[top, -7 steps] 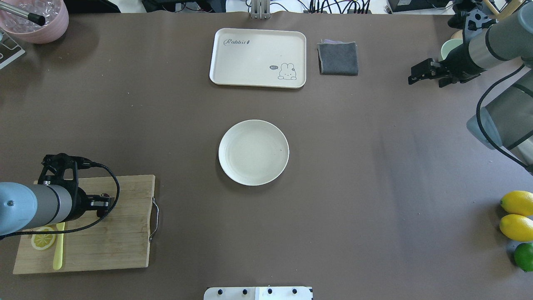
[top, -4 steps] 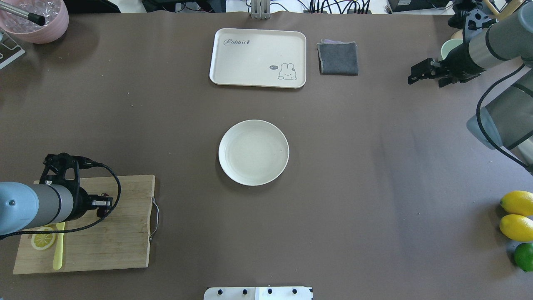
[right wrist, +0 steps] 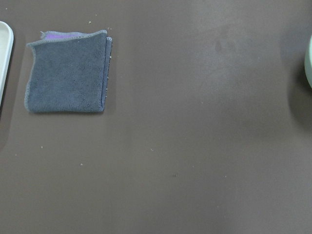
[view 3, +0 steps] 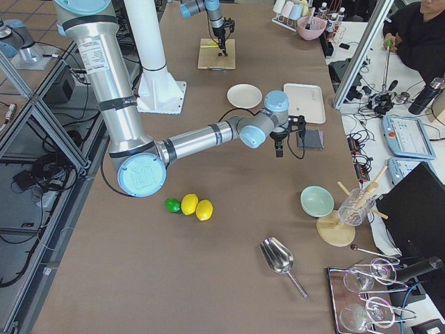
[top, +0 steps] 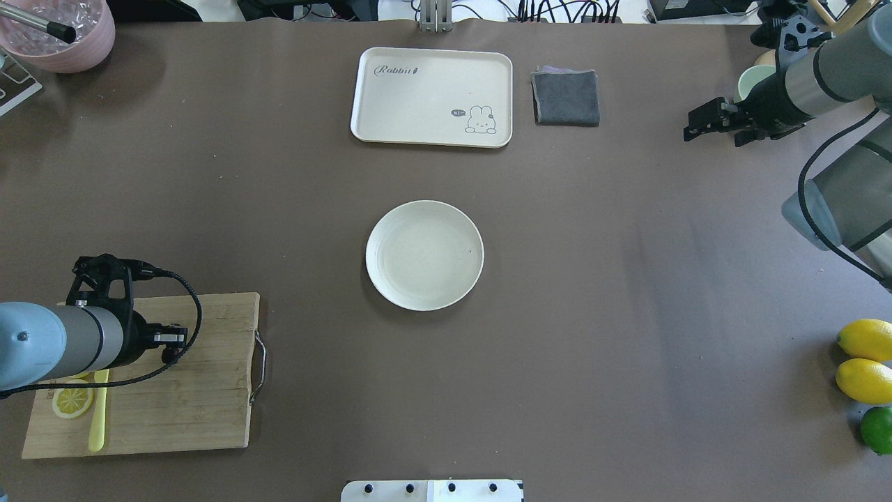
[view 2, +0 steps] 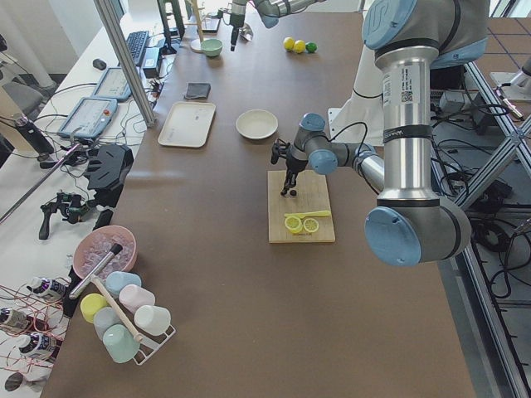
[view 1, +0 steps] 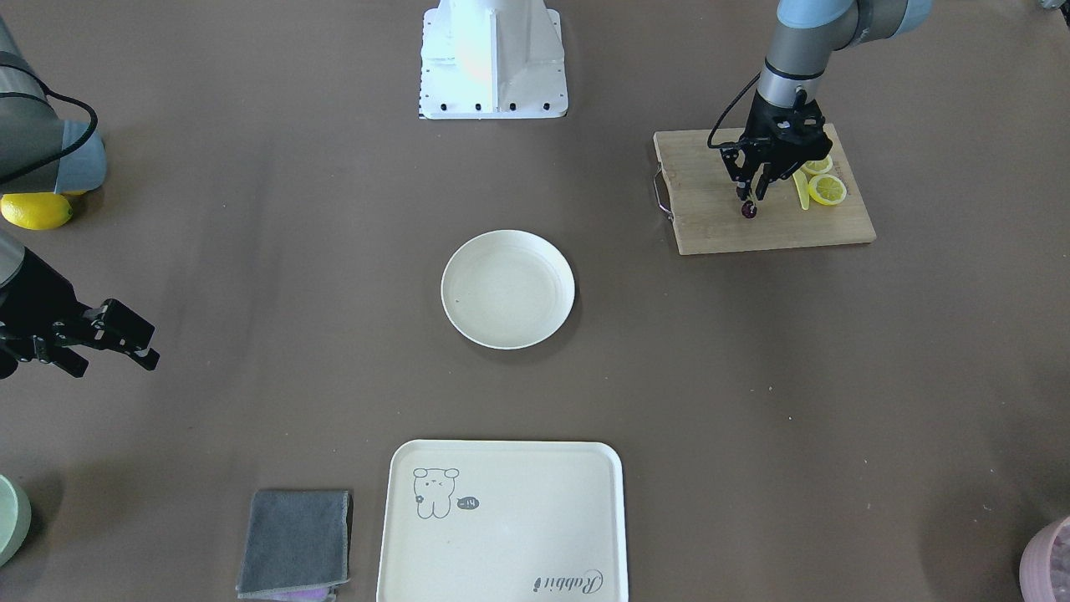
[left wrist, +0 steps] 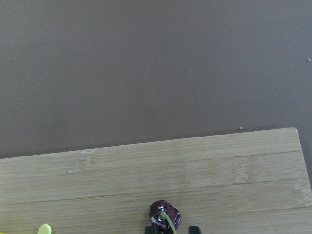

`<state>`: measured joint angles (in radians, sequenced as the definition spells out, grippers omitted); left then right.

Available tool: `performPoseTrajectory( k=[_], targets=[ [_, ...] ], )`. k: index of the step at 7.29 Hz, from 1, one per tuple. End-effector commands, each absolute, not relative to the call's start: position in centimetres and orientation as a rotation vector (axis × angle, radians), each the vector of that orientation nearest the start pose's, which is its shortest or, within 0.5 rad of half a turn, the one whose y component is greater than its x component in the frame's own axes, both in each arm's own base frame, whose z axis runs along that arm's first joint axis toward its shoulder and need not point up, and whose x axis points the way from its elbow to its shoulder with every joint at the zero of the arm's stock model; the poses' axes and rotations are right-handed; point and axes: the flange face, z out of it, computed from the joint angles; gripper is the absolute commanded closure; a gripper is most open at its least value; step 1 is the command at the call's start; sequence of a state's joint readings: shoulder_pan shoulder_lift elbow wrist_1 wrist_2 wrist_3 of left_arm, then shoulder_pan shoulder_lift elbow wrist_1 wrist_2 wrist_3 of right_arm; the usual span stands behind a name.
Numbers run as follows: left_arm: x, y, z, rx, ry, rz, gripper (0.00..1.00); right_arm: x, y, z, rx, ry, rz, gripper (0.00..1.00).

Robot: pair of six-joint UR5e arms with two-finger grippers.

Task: Place red cherry on plate
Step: 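Lift the cherries with the left gripper and carry them toward the plate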

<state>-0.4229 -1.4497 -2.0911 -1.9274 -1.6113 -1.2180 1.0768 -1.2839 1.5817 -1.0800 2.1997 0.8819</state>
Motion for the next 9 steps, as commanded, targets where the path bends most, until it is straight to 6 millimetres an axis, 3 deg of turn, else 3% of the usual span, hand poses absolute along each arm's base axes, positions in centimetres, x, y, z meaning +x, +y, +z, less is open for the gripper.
performPoseTrajectory(
  k=[1,2,5,6,7,9],
  targets=[
    [35.9,-30.5,44.3,0.248,0.702,-0.057,1.00,-22.9,-58.3,44.0,0.211,-0.942,0.109,0.00],
    [35.1,-31.1,43.7,0.260,0.709,-0.074,1.00,-22.9,-58.3,43.9,0.213,-0.944,0.108,0.00],
    [27.1,-36.9,41.1,0.392,0.700,-0.132,1.00,-22.9,-58.3,43.7,0.213,-0.946,0.108,0.00],
    [26.7,-37.8,40.4,0.383,0.726,-0.137,1.00,-22.9,-58.2,43.8,0.212,-0.947,0.108,0.00],
    [27.7,-40.0,37.5,0.403,0.765,-0.153,1.00,-22.9,-58.1,43.7,0.203,-0.957,0.103,0.00],
    [32.9,-44.8,26.5,0.371,0.708,-0.176,1.00,-22.9,-58.1,43.8,0.203,-0.958,0.100,0.00]
  ],
)
